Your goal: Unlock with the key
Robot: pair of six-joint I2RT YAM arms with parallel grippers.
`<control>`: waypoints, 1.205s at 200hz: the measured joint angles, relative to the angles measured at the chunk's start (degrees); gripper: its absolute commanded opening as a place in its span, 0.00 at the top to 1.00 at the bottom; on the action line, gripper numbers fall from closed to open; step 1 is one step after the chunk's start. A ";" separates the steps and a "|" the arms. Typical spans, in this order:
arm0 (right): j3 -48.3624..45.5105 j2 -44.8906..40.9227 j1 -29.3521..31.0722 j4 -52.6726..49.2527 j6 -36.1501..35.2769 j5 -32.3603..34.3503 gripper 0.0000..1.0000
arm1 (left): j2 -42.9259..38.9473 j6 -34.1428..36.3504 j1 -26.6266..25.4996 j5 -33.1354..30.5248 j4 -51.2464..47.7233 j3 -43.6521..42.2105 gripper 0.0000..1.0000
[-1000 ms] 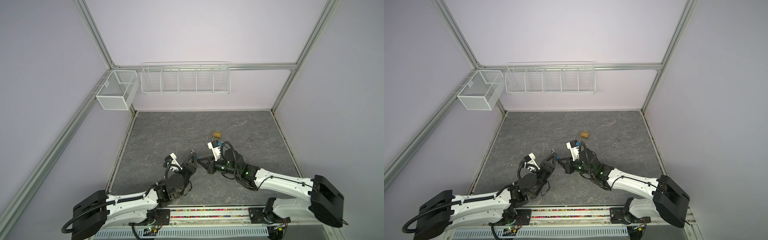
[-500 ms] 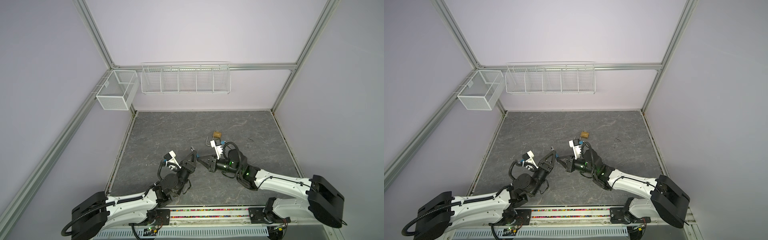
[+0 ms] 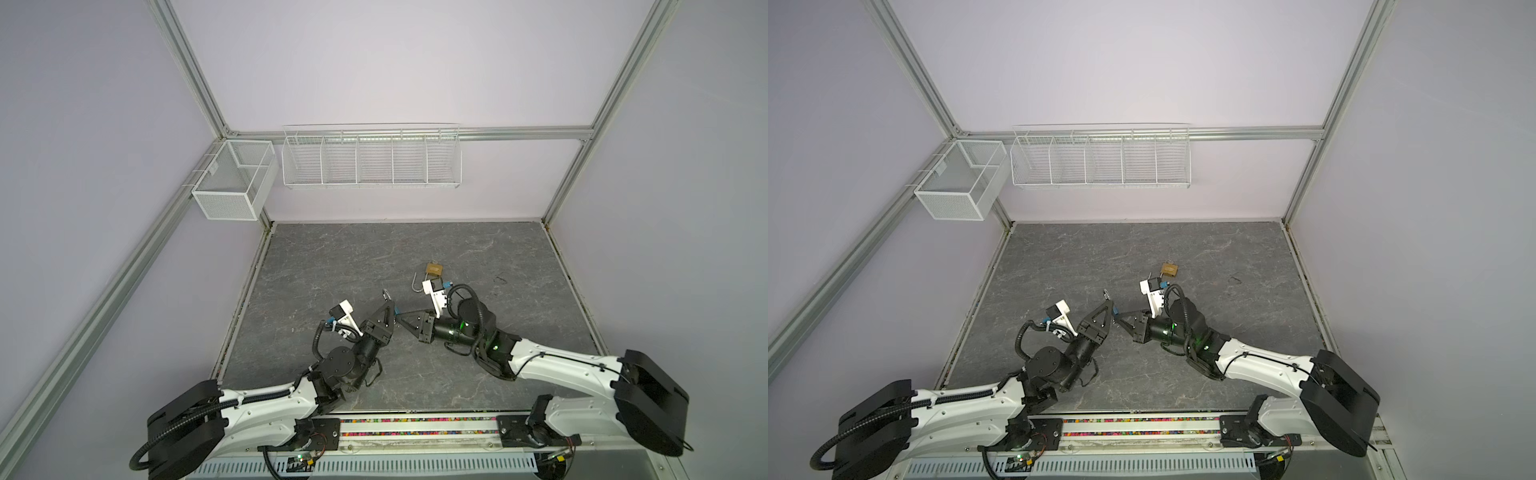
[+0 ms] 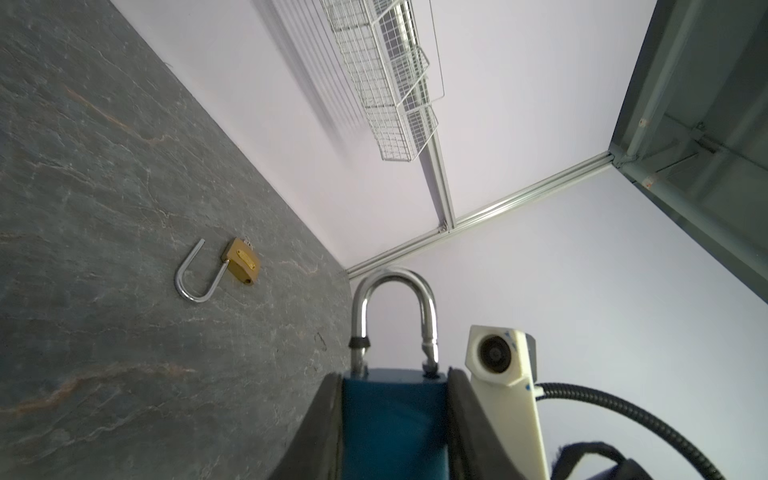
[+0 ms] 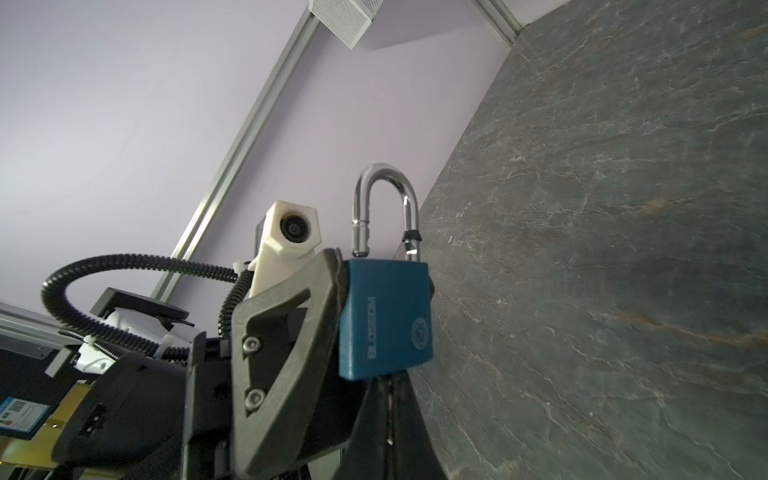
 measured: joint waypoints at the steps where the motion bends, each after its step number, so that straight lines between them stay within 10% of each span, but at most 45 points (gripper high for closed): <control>1: 0.04 -0.15 0.00 -0.28 0.02 0.13 0.78 | -0.13 0.00 -0.02 0.07 -0.24 0.04 1.00; 64: 1.38 -9.97 -0.04 -18.91 -9.31 6.47 0.35 | -14.34 0.85 2.93 5.07 -22.62 2.82 1.00; 157: 0.87 -10.84 -2.78 -20.35 -13.09 5.11 0.37 | -21.44 12.22 10.03 25.22 -44.00 6.29 1.00; 241: -1.05 -4.13 -3.02 -9.22 -10.95 0.00 0.45 | -18.58 13.46 10.47 37.57 -39.41 6.47 1.00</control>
